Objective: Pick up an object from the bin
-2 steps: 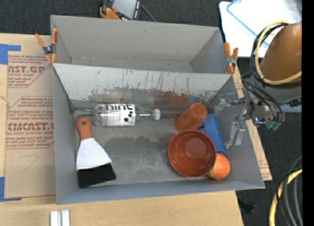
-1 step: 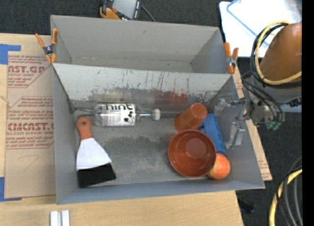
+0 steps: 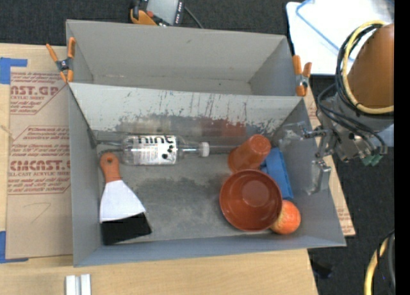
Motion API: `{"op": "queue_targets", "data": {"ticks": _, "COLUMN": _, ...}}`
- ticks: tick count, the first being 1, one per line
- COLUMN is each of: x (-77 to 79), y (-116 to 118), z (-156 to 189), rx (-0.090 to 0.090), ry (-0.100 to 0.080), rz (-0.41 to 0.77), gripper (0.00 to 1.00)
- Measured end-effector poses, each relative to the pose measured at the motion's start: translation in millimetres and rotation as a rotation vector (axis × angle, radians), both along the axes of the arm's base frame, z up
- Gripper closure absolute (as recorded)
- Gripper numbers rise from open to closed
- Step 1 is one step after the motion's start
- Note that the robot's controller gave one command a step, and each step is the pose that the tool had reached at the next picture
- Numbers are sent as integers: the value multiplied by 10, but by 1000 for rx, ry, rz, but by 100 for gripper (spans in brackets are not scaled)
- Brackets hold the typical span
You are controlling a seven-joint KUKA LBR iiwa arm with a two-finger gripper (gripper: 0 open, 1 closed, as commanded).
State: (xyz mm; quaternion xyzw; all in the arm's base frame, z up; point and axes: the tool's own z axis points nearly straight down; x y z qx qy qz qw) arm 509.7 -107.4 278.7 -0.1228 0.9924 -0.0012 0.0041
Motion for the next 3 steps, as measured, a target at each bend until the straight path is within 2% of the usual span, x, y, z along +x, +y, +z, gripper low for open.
{"op": "queue_targets", "data": {"ticks": 1, "x": 243, "y": 252, "z": -1084, "rx": 2, "ry": -2, "rz": -136, "gripper": 0}}
{"op": "queue_targets", "data": {"ticks": 2, "x": -21, "y": 362, "z": -984, "rx": -2, "ry": -7, "rz": 9, "gripper": 0}}
{"op": "queue_targets", "data": {"ticks": 3, "x": 164, "y": 463, "z": -1964, "rx": 3, "ry": -18, "rz": 108, "gripper": 100}}
